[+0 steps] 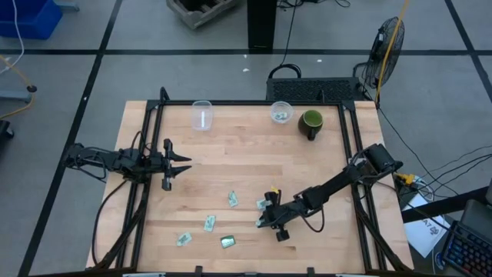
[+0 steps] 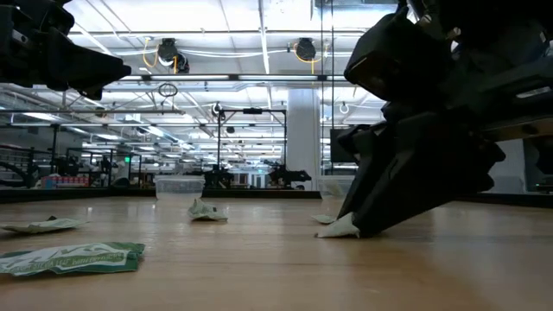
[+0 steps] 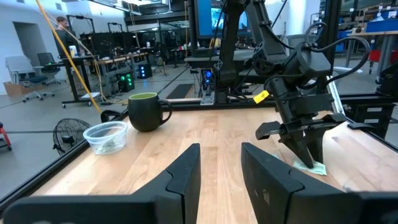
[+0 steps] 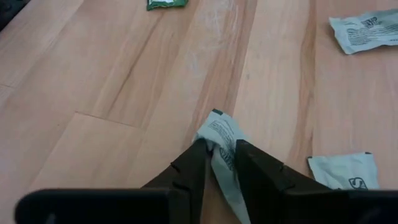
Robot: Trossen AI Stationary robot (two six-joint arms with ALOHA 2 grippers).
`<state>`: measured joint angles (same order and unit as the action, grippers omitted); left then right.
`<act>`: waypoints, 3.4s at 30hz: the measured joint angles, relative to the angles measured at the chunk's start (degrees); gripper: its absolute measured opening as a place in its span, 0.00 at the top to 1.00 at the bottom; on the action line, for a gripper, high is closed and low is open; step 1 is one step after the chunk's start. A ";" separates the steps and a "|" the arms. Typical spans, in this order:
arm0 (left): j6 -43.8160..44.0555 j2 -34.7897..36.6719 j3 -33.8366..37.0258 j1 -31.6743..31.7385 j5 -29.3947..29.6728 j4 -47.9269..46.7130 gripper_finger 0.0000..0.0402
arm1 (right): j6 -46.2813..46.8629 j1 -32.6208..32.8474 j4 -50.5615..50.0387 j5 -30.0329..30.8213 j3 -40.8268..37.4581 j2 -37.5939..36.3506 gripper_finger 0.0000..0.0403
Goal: Pick and place items into bin
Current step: Put the green stevia packet into the right transparent bin
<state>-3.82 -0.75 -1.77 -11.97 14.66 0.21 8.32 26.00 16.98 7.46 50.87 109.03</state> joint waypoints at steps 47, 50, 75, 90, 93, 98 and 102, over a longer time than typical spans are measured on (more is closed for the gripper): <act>0.01 0.00 0.01 -0.01 0.00 0.00 0.70 | -35.18 -27.82 6.35 27.03 -0.15 -29.59 0.94; -0.01 0.00 0.00 0.01 0.00 0.00 0.70 | -35.41 -32.22 6.40 27.04 -0.15 -29.83 0.94; 0.00 0.02 -0.01 -0.01 0.00 0.01 0.70 | -12.02 -61.22 3.65 7.24 -2.71 -19.40 0.96; 0.00 0.01 -0.01 -0.01 0.00 0.00 0.70 | -2.48 -63.97 0.02 4.40 -2.71 -12.22 0.96; 0.01 0.02 -0.01 0.01 0.00 0.00 0.70 | -2.60 -63.92 0.78 4.36 -2.69 -12.25 0.96; 0.01 0.02 0.01 0.00 0.00 0.00 0.70 | -2.71 -63.91 0.76 4.33 -2.69 -12.24 0.96; -0.01 0.00 -0.01 0.01 0.00 0.00 0.70 | -2.93 -63.91 0.82 4.35 -2.69 -12.24 0.93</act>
<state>-3.84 -0.75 -1.78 -11.97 14.66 0.21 5.39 -37.91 17.80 11.81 48.18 96.79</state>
